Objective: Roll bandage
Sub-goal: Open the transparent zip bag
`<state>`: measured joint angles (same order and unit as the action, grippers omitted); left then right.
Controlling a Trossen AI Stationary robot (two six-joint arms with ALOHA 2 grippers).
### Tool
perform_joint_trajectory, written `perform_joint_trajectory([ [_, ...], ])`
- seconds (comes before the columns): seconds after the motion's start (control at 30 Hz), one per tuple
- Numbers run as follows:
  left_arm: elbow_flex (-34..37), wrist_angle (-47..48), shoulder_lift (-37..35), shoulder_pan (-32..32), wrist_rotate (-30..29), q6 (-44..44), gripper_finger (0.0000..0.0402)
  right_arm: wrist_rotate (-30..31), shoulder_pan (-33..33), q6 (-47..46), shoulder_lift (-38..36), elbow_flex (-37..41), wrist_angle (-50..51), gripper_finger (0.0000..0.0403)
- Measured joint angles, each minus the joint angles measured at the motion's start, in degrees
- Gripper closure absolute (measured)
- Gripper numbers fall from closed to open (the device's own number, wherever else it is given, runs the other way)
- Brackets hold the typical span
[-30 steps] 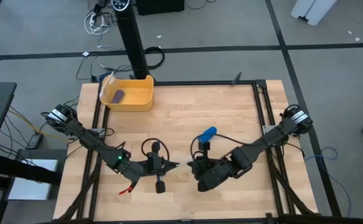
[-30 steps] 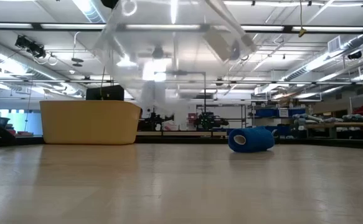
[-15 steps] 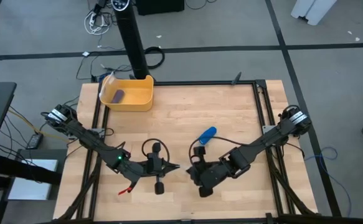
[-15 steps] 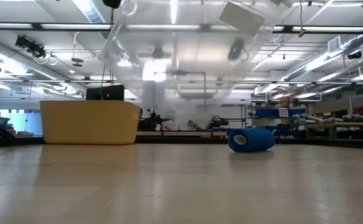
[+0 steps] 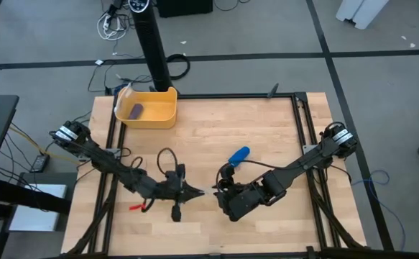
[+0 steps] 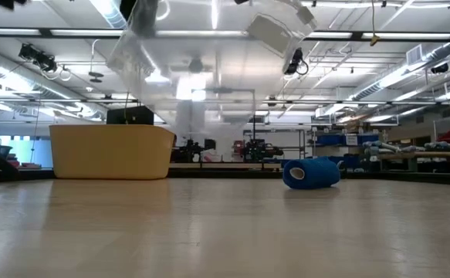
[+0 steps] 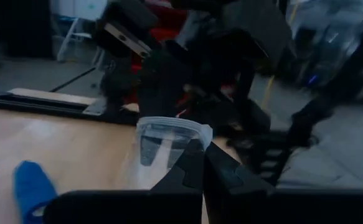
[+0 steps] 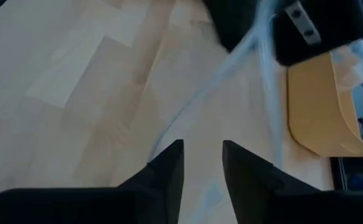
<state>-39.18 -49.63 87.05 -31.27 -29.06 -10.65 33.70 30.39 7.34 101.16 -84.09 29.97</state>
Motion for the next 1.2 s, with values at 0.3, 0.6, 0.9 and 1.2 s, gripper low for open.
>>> perform_joint_trajectory([
  [0.3,3.2,-2.8,0.0,3.2,4.9,-2.8,0.0401,-6.8,-2.9,-6.2,0.0,0.0,-4.4,0.0379],
  [0.6,2.6,-1.2,0.0,3.0,0.2,0.7,0.0401,-6.8,-6.0,-20.3,0.8,0.0,-4.6,0.0399],
  [0.9,2.5,-0.8,0.0,2.4,-0.2,1.6,0.0401,-13.3,-5.8,-16.8,3.0,0.0,-7.1,0.0399],
  [1.2,2.5,0.3,0.0,2.3,-1.3,1.6,0.0401,-18.4,-4.2,-12.2,2.8,0.0,-12.2,0.0401],
])
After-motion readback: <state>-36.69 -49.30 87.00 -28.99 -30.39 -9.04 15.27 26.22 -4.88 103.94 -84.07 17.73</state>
